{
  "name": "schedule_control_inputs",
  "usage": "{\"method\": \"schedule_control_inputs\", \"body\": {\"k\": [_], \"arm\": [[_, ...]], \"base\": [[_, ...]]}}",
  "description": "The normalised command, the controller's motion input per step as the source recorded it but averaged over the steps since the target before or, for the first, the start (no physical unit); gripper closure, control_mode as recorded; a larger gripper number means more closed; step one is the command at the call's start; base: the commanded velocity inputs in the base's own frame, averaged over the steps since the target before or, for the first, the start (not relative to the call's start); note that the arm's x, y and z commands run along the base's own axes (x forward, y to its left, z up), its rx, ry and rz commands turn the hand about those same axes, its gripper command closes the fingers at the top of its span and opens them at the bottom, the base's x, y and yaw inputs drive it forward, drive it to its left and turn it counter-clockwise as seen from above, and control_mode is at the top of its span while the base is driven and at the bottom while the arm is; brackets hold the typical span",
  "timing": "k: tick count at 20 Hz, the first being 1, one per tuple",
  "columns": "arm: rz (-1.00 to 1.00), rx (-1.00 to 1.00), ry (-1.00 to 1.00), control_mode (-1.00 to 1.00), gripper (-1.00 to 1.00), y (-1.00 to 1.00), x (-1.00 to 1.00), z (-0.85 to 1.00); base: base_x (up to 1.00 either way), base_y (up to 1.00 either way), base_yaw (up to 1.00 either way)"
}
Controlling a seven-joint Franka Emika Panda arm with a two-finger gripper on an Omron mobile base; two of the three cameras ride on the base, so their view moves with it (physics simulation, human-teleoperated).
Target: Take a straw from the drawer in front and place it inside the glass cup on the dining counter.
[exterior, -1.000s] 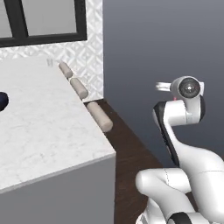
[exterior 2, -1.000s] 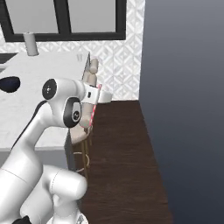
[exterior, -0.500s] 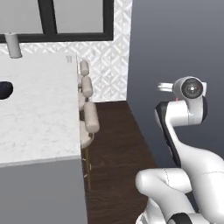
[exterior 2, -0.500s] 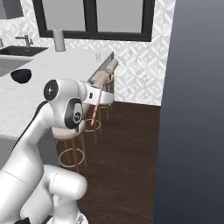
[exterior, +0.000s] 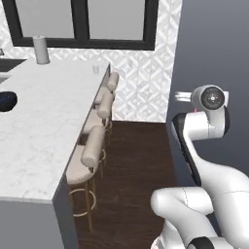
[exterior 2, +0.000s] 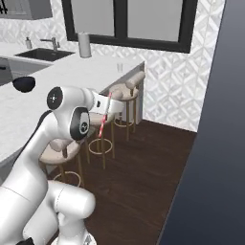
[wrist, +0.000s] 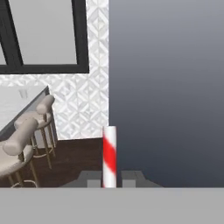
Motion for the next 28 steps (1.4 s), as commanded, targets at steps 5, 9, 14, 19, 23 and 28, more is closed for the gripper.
{"method": "schedule_control_inputs", "body": {"k": [5,9,14,19,23,28], "arm": [[0.0,0.0,0.0,1.0,1.0,0.0,0.0,0.0],[0.0,0.0,0.0,1.0,1.0,0.0,0.0,0.0],[0.0,0.0,0.0,1.0,1.0,0.0,0.0,0.0],[0.0,0.0,0.0,1.0,1.0,0.0,0.0,0.0],[0.0,0.0,0.0,1.0,1.0,0.0,0.0,0.0],[0.0,0.0,0.0,1.0,1.0,0.0,0.0,0.0]], "base": [[1.0,-0.86,0.38],[1.0,-0.87,0.37],[1.0,-0.88,0.36],[1.0,-0.86,0.37],[0.97,-0.83,0.4],[0.77,-0.88,0.43]]}}
